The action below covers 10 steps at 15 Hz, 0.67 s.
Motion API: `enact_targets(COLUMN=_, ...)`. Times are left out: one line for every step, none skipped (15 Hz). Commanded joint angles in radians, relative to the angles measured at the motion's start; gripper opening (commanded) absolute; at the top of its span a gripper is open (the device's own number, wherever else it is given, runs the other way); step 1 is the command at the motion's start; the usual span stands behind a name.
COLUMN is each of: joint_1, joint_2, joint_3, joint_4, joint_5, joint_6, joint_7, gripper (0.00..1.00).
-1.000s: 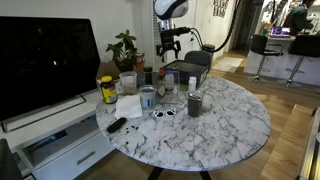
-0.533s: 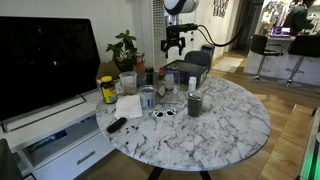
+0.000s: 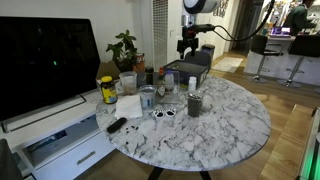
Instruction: Put the green bottle and the transparent bottle with the red lid in the transparent box
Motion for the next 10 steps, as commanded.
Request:
enact_targets(joint_1=-0.073, joint_2=-0.162, joint_3=0.031, joint_4=-0.247, joint_5=0.058, joint_6=0.053, joint_7=-0.194, gripper=1.0)
enact_targets(joint_1=-0.088, joint_2=-0.195, joint_3=0.032, joint_4=-0.3, joint_5=0.079, joint_6=0.048, joint_7=-0.244, gripper=1.0)
enact_targets(joint_1=-0.099, joint_2=-0.228, joint_3=0.028, joint_4=-0.353, joint_5=0.09, joint_6=0.042, joint_7=-0.289, gripper=1.0)
enact_targets(joint_1=-0.111, joint_2=-0.263, joint_3=0.023, joint_4=-0.409, joint_5=0.103, joint_6=0.041, joint_7=-0.351, gripper=1.0)
enact_targets(joint_1=-0.086, joint_2=-0.16, joint_3=0.02, joint_4=-0.263, joint_5=0.068, joint_6=0.013, joint_7=-0.256, gripper=1.0)
enact_targets(joint_1=-0.093, joint_2=-0.18, joint_3=0.017, joint_4=-0.295, joint_5=0.071, joint_6=0.013, joint_7=-0.273, gripper=1.0)
enact_targets(joint_1=-0.094, joint_2=-0.182, joint_3=0.017, joint_4=-0.292, joint_5=0.071, joint_6=0.013, joint_7=-0.272, gripper=1.0)
enact_targets(joint_1=-0.093, joint_2=-0.18, joint_3=0.019, joint_4=-0.284, joint_5=0.071, joint_6=0.013, joint_7=-0.271, gripper=1.0)
enact_targets(joint_1=-0.091, joint_2=-0.175, joint_3=0.02, joint_4=-0.275, joint_5=0.071, joint_6=0.013, joint_7=-0.269, gripper=1.0)
enact_targets(joint_1=-0.089, joint_2=-0.17, joint_3=0.023, joint_4=-0.267, joint_5=0.071, joint_6=0.013, joint_7=-0.267, gripper=1.0)
